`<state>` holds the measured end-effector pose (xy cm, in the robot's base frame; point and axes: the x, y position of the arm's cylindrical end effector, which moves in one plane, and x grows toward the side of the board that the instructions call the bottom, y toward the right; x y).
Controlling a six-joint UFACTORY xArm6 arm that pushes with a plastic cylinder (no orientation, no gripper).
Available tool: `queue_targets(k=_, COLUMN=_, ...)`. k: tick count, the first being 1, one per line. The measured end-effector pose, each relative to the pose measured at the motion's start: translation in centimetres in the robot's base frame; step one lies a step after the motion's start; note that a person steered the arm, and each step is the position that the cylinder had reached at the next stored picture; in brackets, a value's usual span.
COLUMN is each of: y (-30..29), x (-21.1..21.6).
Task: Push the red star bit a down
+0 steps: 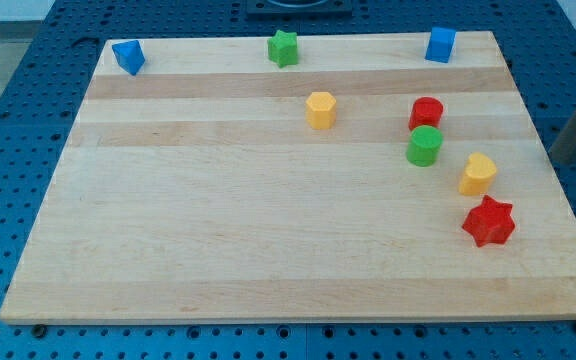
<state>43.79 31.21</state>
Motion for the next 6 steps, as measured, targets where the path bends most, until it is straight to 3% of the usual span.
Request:
queue_targets(k=2, y=1.7, x=2.2)
queue_targets(k=3, y=-0.8, x=4.0)
queue_targets(k=6, y=-17.4, x=7.8)
